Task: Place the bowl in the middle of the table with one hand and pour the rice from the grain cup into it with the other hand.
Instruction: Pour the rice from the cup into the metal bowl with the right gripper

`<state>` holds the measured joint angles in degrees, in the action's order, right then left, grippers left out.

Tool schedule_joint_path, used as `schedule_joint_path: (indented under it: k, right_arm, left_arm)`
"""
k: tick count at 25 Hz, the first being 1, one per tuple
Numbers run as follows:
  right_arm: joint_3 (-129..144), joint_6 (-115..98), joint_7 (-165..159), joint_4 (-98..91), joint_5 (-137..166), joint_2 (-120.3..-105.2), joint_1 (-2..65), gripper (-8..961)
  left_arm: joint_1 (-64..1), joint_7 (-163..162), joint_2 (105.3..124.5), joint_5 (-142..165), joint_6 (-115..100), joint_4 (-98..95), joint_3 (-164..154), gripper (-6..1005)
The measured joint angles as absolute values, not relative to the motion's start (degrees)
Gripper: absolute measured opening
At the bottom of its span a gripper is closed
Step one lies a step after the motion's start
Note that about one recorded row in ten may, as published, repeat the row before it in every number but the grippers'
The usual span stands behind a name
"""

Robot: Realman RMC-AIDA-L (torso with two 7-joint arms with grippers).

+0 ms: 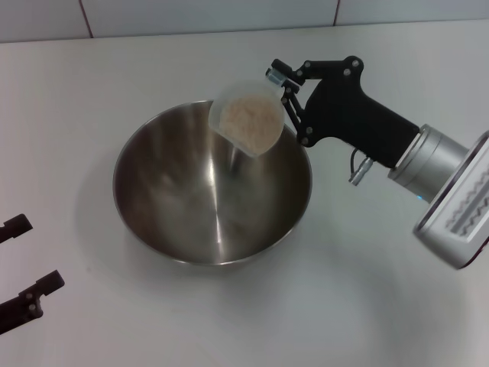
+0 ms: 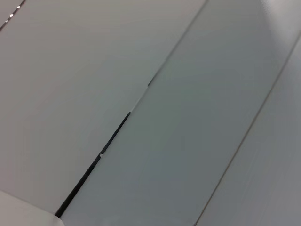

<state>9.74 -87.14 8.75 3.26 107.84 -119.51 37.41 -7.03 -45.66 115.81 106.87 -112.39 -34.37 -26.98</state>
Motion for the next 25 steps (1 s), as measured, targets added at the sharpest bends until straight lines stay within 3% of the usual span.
schedule_joint_path:
  k: [25]
  right_arm:
    - [6.8,-81.16,62.27,16.19,107.58,-119.46,37.9,17]
  left_arm:
    - [-7.03,-46.05,116.28,106.87,-111.99,-34.53,-26.26,791]
